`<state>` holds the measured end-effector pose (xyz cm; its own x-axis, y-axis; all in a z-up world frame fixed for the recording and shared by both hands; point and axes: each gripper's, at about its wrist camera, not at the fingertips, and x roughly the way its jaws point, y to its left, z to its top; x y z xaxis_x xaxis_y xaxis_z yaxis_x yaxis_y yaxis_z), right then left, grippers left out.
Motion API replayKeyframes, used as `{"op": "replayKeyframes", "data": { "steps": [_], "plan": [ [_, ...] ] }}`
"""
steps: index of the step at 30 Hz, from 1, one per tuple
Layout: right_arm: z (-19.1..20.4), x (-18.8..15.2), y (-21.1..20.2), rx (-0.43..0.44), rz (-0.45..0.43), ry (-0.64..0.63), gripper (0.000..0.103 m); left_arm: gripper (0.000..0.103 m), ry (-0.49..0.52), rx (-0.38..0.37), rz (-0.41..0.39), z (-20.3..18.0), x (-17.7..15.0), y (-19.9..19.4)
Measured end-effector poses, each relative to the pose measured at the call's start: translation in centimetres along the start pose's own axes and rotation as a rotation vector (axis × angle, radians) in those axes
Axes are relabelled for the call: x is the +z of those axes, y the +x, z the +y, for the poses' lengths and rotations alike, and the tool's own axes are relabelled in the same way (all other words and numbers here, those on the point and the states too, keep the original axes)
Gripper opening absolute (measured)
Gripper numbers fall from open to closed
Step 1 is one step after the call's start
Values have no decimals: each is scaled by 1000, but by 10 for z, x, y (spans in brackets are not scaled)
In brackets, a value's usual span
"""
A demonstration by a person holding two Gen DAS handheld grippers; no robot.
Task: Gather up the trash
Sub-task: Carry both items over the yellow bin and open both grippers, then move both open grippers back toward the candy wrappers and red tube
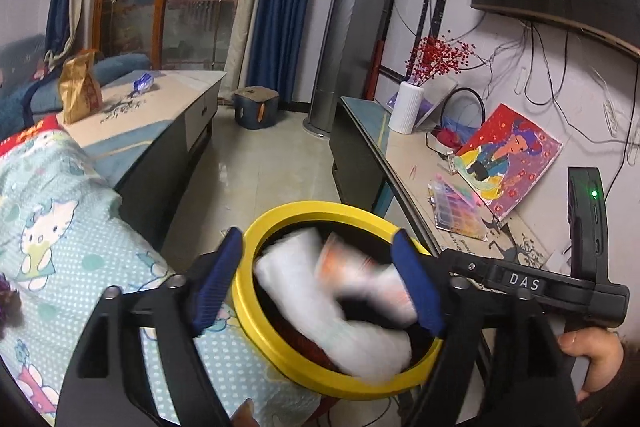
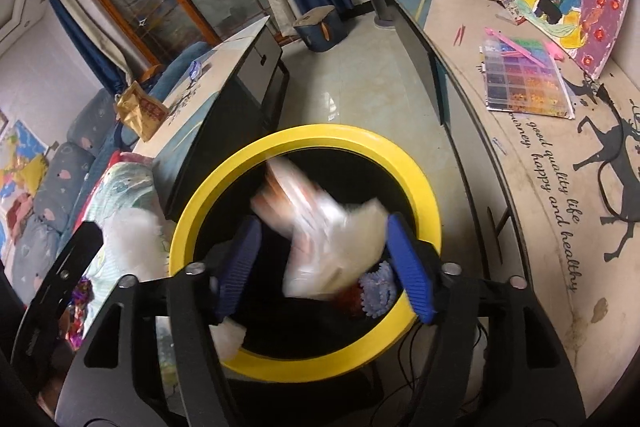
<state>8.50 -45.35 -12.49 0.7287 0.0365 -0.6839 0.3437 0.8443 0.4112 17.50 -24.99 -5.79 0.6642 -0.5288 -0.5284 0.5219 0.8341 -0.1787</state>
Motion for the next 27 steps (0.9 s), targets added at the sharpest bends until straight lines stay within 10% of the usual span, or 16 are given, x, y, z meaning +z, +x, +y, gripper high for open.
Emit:
{"op": "replayKeyframes", "data": {
  "steps": [27],
  "plan": [
    [84,-27,-19,91,-38,-246,64,90,-107,207,-160,61,-15,-109]
  ]
}}
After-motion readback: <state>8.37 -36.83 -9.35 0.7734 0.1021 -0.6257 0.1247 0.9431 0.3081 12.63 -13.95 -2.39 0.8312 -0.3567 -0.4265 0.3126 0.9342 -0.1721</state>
